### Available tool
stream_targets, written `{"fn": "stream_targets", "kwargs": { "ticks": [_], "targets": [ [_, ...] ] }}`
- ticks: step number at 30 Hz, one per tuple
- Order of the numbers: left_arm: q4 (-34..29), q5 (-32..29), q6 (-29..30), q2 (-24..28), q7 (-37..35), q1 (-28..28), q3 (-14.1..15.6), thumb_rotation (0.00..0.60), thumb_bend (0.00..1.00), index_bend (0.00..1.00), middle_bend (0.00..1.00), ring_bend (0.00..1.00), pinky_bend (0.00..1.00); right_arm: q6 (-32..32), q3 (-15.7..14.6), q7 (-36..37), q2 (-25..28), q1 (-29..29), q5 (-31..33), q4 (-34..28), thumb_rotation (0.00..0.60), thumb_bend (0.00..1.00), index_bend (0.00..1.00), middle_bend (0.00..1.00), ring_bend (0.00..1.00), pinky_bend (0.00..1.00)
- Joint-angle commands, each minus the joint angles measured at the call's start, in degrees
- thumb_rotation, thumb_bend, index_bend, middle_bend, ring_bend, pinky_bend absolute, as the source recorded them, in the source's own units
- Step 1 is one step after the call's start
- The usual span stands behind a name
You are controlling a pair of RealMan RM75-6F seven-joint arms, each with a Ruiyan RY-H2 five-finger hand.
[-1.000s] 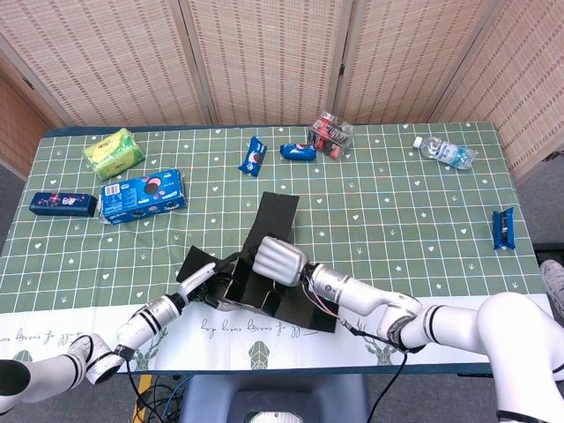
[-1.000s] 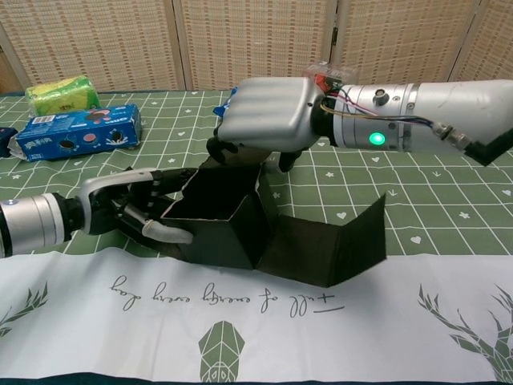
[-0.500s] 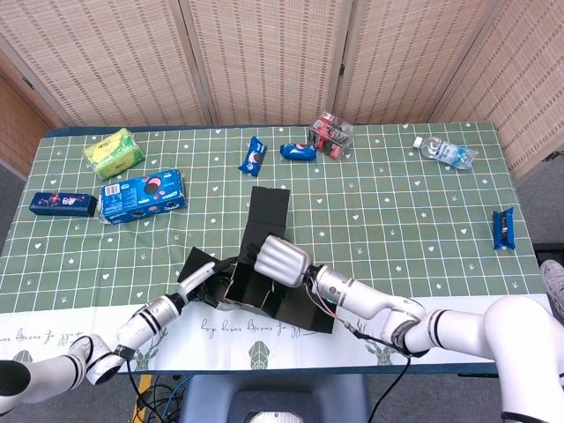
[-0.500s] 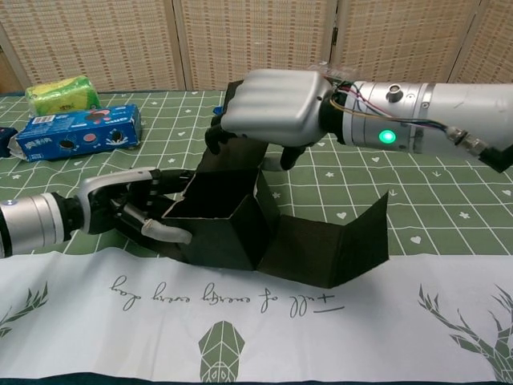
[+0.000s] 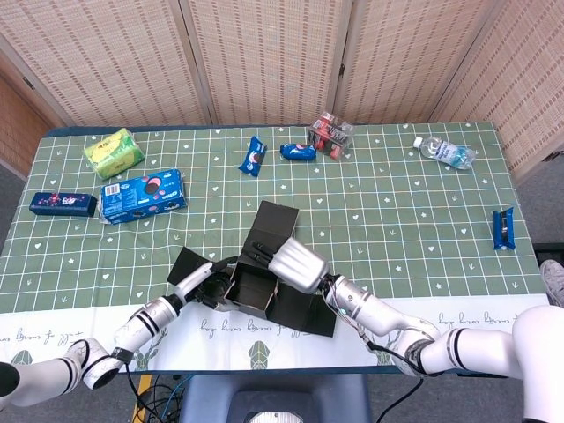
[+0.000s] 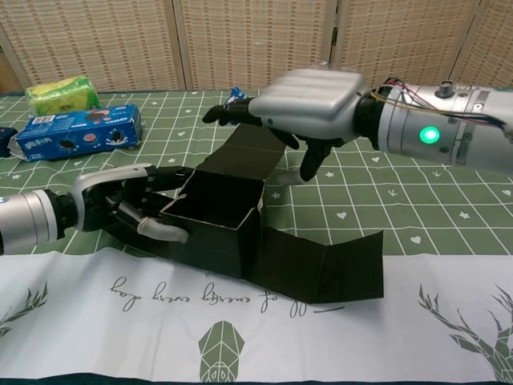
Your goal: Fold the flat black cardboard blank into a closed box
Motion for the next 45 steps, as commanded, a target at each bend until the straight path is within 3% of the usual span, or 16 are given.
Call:
{"fn": "stream_targets", "kwargs": {
  "ticks": [1, 11, 26, 30, 36, 45],
  "targets": [
    [-0.73, -0.39, -0.09, 0.57, 0.29, 0.20, -0.27, 0.600, 0.17, 0.17, 0.13, 0.48, 0.46, 0.88, 0.60, 2.44, 0.71, -1.37, 1.33, -1.30, 0.600, 0.28, 0.00, 0.09, 0.63, 0.68],
    [-4.18, -1.63, 0.46, 4.51, -1.44, 1.56, -0.91, 0.600, 0.17, 0.20, 0.17, 0.48, 0.47, 5.46, 2.49, 15.08, 4.58, -7.38, 4.35, -4.04, 0.600, 0.27, 0.00, 0.07, 0.61, 0.68],
    [-9.43, -2.06, 1.59, 12.78, -10.43, 2.65, -2.26, 0.600, 0.17, 0.20, 0.17, 0.48, 0.47, 13.26, -0.04, 30.07, 4.94, -16.85, 0.69, -3.38, 0.600, 0.28, 0.00, 0.07, 0.54, 0.68],
    [-10.37, -2.40, 1.89, 14.61, -12.12, 2.84, -3.07, 0.600, 0.17, 0.20, 0.17, 0.49, 0.46, 15.23, -0.04, 32.81, 3.96, -19.75, 2.22, -2.79, 0.600, 0.20, 0.00, 0.08, 0.54, 0.68],
    [-12.15, -2.70, 1.95, 16.69, -13.33, 2.86, -4.16, 0.600, 0.17, 0.20, 0.17, 0.52, 0.47, 10.70, -0.60, 29.81, 4.18, -20.48, 7.09, -4.06, 0.600, 0.09, 0.00, 0.14, 0.54, 0.68],
    [-14.76, -2.80, 1.79, 18.97, -13.64, 2.63, -5.47, 0.600, 0.17, 0.19, 0.17, 0.48, 0.46, 6.83, 1.07, 26.58, 1.09, -20.12, 12.94, -4.10, 0.600, 0.07, 0.00, 0.19, 0.54, 0.68]
  ]
}}
